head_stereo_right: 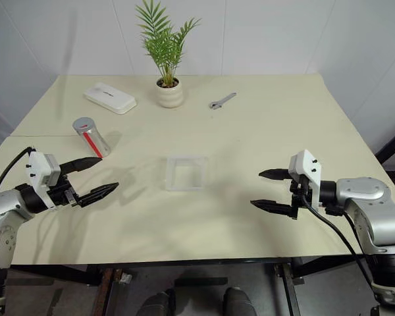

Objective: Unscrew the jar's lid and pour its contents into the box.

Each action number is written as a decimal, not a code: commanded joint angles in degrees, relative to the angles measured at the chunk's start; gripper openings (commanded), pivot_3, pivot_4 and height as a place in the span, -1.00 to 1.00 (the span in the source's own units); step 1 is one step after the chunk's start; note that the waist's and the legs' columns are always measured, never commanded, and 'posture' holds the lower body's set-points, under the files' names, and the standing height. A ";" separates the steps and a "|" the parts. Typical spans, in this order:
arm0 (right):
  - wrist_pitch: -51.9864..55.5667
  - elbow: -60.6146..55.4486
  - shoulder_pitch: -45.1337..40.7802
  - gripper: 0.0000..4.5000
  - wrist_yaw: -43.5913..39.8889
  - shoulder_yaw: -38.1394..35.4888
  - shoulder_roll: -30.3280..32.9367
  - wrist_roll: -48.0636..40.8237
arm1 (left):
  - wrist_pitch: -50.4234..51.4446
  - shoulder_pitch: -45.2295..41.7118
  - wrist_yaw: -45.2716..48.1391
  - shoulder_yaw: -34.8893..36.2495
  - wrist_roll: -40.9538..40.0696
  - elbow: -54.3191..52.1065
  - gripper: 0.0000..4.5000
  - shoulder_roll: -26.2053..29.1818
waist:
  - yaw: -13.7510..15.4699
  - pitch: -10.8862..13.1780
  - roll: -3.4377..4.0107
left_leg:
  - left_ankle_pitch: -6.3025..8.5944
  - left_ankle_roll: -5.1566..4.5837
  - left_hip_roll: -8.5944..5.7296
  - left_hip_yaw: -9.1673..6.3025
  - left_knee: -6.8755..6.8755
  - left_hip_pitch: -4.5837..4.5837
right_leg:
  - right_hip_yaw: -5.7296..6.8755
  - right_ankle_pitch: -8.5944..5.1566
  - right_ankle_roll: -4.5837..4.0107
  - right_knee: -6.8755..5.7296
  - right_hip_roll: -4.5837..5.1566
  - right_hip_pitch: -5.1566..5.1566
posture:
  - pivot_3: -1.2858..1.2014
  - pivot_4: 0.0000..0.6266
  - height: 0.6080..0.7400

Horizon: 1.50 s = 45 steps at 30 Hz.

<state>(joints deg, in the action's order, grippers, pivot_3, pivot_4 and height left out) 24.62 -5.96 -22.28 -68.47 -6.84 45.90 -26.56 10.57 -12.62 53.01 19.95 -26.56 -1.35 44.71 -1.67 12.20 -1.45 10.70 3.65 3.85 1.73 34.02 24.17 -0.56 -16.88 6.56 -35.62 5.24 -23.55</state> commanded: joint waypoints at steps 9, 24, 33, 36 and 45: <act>-1.26 0.49 -9.49 1.00 2.26 5.67 -10.62 -2.49 | 2.37 9.65 -26.13 8.76 5.33 -11.94 0.99 -11.32 | -0.15 0.00 0.00 | 0.06 -0.06 0.04 0.08 0.00 -0.01 | -0.09 0.11 0.22 -0.03 -0.01 -0.03 | 0.03 -0.52 1.00; -4.17 5.97 -22.45 1.00 5.86 14.44 -26.85 1.02 | 1.20 -9.19 -53.79 1.85 18.93 2.40 0.99 -25.03 | 1.22 -0.10 -0.18 | 0.03 -0.11 0.06 0.04 0.44 0.02 | -0.12 0.43 0.32 -0.22 -0.14 0.03 | 0.03 -0.52 1.00; -4.08 5.39 -22.55 1.00 11.35 14.54 -31.58 1.55 | -4.38 -19.91 -53.70 0.56 20.37 19.24 0.99 -22.43 | 1.45 -0.10 -0.19 | 0.11 0.06 0.32 0.05 0.37 0.05 | -0.13 0.43 0.25 -0.21 -0.44 -0.04 | 0.03 -0.52 1.00; -3.29 5.03 -22.62 1.00 13.55 14.45 -32.77 1.56 | -6.22 -22.11 -53.89 -0.20 21.07 23.15 0.99 -22.16 | 1.45 -0.10 -0.18 | 0.16 0.14 0.43 0.07 0.36 0.05 | -0.12 0.40 0.20 -0.18 -0.54 -0.05 | 0.03 -0.52 1.00; -2.09 2.84 -21.77 1.00 17.16 14.67 -33.77 1.54 | -10.60 -27.78 -54.20 -1.86 22.43 32.90 0.99 -21.67 | 1.43 -0.10 -0.19 | 0.23 0.28 0.72 0.15 0.35 0.06 | -0.11 0.35 0.09 -0.20 -0.81 -0.13 | 0.03 -0.52 1.00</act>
<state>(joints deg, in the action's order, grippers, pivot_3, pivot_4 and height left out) 22.61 -0.42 -44.01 -51.92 8.52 12.55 -24.17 1.72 -39.33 -0.65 18.45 -4.86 31.28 22.20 -0.24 12.10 -1.64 10.94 3.93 4.57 1.88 34.37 24.23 -0.68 -16.53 6.65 -35.82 4.42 -23.68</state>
